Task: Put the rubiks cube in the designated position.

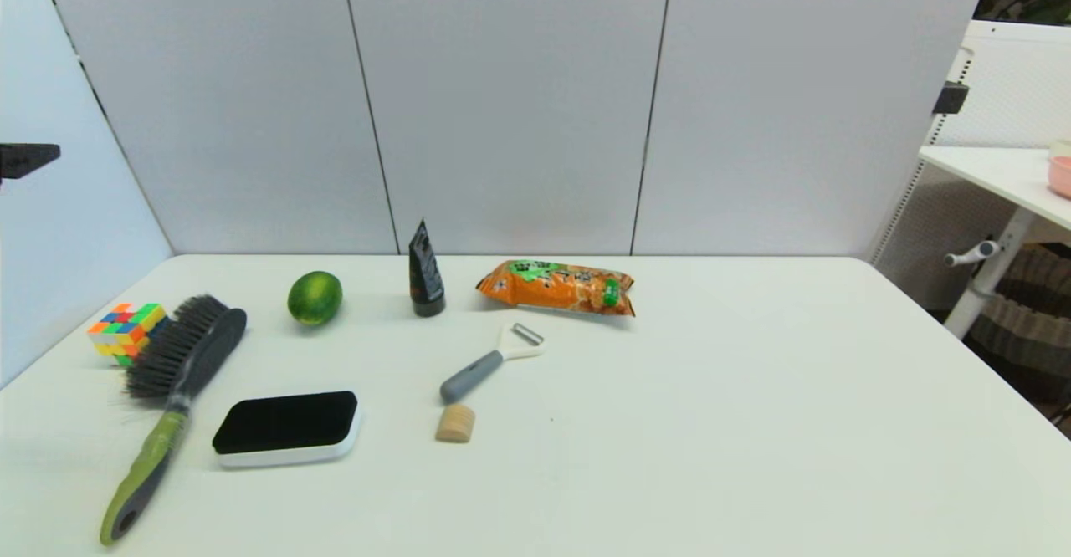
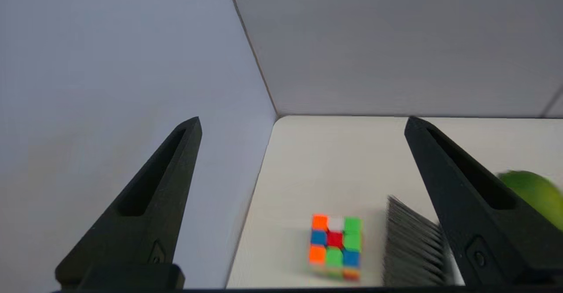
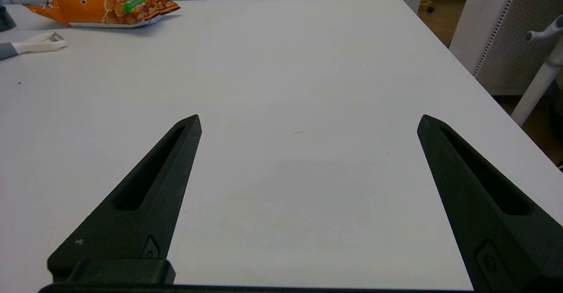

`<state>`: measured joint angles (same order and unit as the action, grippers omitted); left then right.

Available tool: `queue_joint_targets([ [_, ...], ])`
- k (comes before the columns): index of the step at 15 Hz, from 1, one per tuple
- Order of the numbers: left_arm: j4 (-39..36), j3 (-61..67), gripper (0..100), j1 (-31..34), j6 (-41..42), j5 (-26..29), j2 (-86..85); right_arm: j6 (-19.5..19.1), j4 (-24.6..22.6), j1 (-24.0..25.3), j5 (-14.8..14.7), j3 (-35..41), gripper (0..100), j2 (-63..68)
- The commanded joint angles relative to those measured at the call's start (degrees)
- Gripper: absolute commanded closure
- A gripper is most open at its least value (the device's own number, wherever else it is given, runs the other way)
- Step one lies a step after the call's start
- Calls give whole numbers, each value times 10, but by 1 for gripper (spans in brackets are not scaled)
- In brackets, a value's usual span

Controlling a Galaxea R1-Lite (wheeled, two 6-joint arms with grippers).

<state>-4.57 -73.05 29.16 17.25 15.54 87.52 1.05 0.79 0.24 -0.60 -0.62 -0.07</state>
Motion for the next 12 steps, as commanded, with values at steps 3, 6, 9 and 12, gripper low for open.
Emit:
queue_joint_targets([
  [3,115,162,0,-252,-151,-261,-270,0,0,0,0,0,0,1],
  [6,115,265,0,-329,-140,-268,-363,0,0,0,0,0,0,1],
  [9,49,442,0,-361,-120,-268,-503,0,0,0,0,0,0,1],
  [12,-17,605,0,-361,-116,-261,-637,0,0,0,0,0,0,1],
])
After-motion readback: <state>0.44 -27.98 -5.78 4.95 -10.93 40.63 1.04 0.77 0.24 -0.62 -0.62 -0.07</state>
